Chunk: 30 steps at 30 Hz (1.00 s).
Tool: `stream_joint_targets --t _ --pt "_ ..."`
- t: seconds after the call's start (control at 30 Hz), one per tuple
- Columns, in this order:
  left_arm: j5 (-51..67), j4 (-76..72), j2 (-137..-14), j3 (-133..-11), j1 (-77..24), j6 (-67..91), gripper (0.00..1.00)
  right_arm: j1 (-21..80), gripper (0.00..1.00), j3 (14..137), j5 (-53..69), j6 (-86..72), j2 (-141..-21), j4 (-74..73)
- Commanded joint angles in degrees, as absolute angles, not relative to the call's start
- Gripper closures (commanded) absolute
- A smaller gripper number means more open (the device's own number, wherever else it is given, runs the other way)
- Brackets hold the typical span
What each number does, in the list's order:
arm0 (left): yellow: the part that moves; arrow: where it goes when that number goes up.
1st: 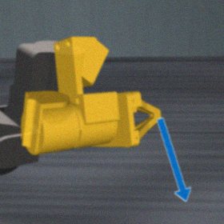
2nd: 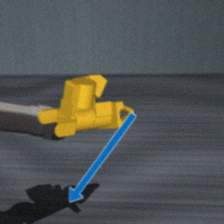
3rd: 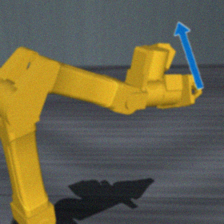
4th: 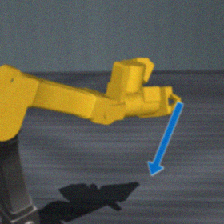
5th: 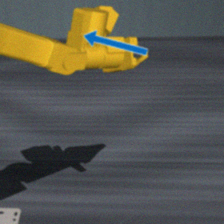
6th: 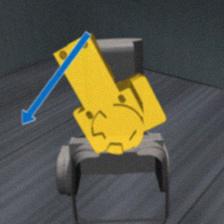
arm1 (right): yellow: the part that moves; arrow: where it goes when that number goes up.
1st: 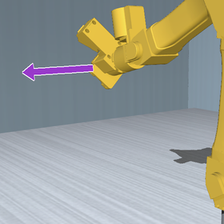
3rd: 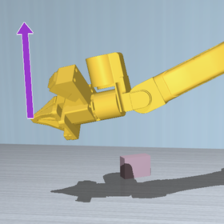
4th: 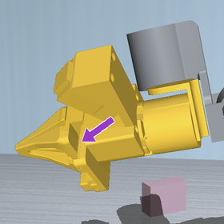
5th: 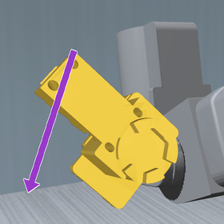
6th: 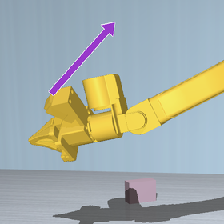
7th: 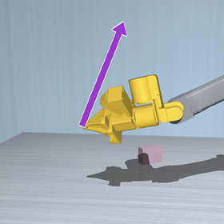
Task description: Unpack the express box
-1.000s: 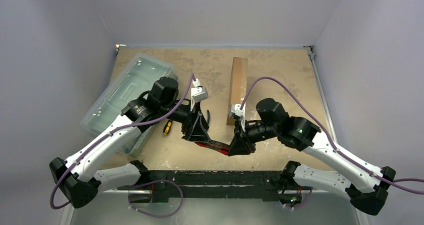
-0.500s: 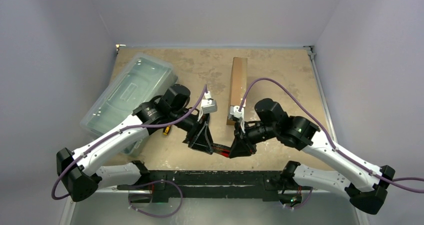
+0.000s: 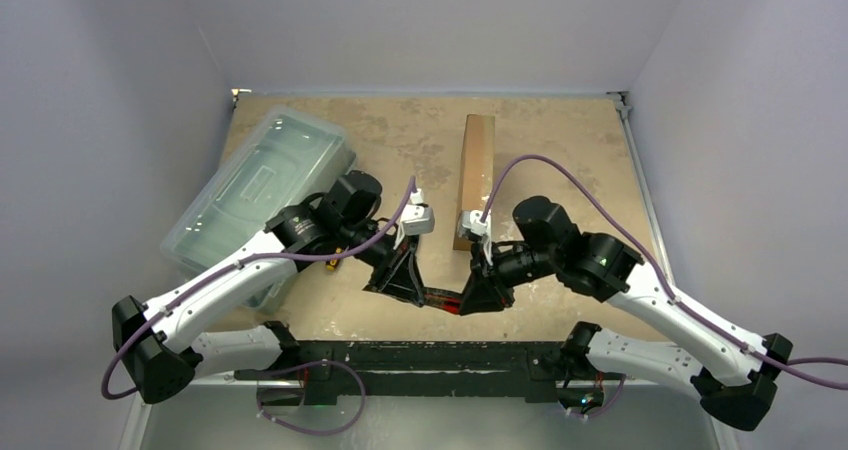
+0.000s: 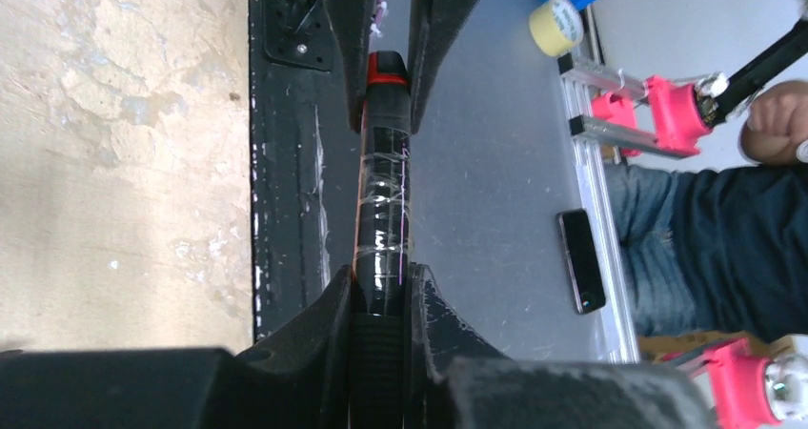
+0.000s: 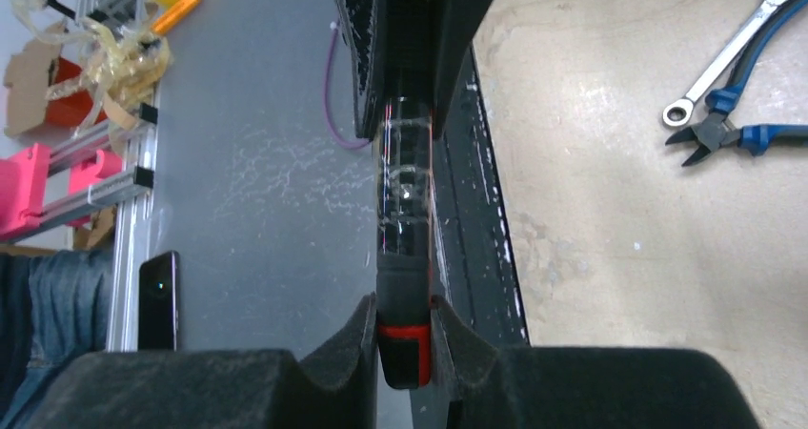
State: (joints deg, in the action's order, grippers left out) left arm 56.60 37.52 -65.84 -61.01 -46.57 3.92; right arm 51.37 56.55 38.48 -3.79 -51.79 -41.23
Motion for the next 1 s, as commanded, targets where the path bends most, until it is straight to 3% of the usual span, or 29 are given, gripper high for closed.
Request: stream_joint_targets --t 0.0,0.07,0.17,0.2,0.37,0.5,0.77,0.97 --pt "55.1 37.7 -63.5 -63.0 -46.9 1.1 1.0 51.6 0.99 59.6 35.5 -5.1 -49.5 -36.5" --pt "51.5 35.8 -62.2 -63.7 -46.8 2.0 1.0 51.6 0.61 59.1 27.8 -8.6 -48.0 -33.6" --pt "43.4 28.4 -59.0 -62.6 -46.8 7.3 1.0 51.6 0.12 56.1 13.8 -17.8 -43.9 -27.0" --pt "41.3 25.7 -57.8 -62.1 -46.8 8.4 1.0 51.6 0.03 54.7 8.6 -21.7 -41.5 -24.9" --pt "27.0 12.4 -51.2 -57.9 -46.8 13.1 1.0 51.5 0.01 47.9 0.4 -37.5 -33.6 -13.5" --pt "22.3 -0.5 -47.7 -51.8 -46.9 18.1 1.0 51.5 0.01 45.0 -4.4 -51.4 -33.2 -4.9" --pt "24.8 -18.0 -51.7 -48.1 -46.9 29.1 1.0 51.5 0.04 51.0 -0.2 -46.9 -43.0 6.1" --pt "27.8 -36.4 -52.7 -43.1 -46.8 45.0 1.0 51.5 0.06 45.5 0.8 -46.7 -40.1 16.1"
